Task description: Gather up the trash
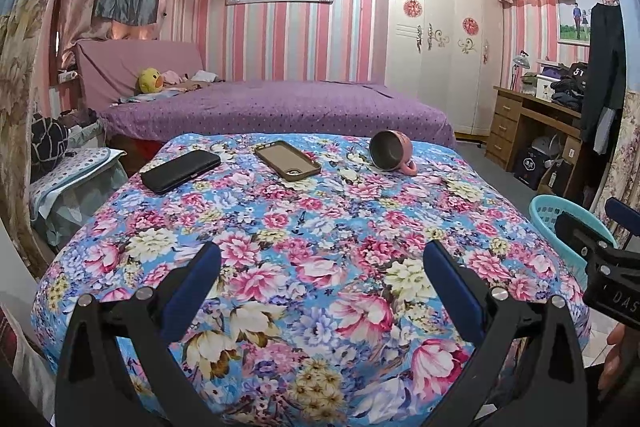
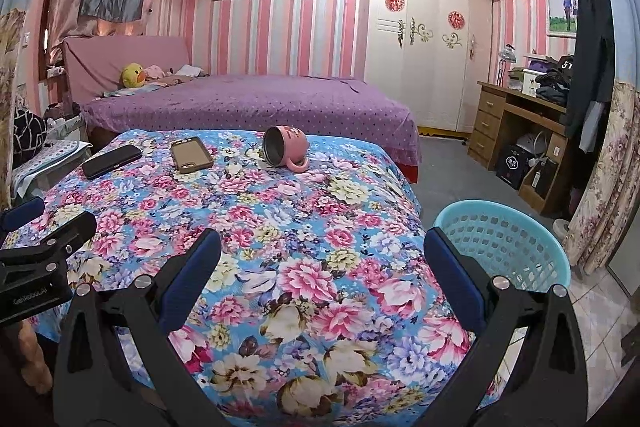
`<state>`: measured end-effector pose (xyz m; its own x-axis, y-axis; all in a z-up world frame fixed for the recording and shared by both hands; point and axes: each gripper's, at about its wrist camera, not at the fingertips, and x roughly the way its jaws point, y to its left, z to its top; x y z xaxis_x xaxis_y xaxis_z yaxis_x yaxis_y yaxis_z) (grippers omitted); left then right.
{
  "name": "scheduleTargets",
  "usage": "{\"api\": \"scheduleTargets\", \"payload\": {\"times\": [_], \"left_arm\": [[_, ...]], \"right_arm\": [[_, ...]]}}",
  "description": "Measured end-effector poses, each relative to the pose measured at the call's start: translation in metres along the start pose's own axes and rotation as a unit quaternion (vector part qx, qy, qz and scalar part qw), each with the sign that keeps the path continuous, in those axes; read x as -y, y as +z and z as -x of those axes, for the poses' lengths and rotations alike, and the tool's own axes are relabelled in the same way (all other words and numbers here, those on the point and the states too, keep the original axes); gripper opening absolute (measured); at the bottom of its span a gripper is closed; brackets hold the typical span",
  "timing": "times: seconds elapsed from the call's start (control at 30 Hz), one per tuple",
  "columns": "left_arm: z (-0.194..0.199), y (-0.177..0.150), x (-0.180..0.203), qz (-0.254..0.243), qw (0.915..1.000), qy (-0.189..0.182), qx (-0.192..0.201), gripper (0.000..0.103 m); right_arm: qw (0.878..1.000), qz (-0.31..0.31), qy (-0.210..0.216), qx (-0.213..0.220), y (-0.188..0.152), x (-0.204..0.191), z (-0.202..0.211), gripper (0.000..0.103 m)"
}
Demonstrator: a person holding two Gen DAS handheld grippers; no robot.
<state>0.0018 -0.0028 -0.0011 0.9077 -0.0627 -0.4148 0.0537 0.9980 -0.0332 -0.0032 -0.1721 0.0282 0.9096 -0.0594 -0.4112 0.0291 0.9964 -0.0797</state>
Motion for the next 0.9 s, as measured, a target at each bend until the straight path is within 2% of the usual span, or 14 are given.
{"api": "scheduleTargets", "payload": {"times": [0.9], "left_arm": [[-0.005,-0.0023,-0.009,0.007,0.9999,0.012,-0.002,0.099]], "right_arm": [[1.0,0.007,0.003,0.007,0.0038,-0.0087,-0.0011,0.099]]}}
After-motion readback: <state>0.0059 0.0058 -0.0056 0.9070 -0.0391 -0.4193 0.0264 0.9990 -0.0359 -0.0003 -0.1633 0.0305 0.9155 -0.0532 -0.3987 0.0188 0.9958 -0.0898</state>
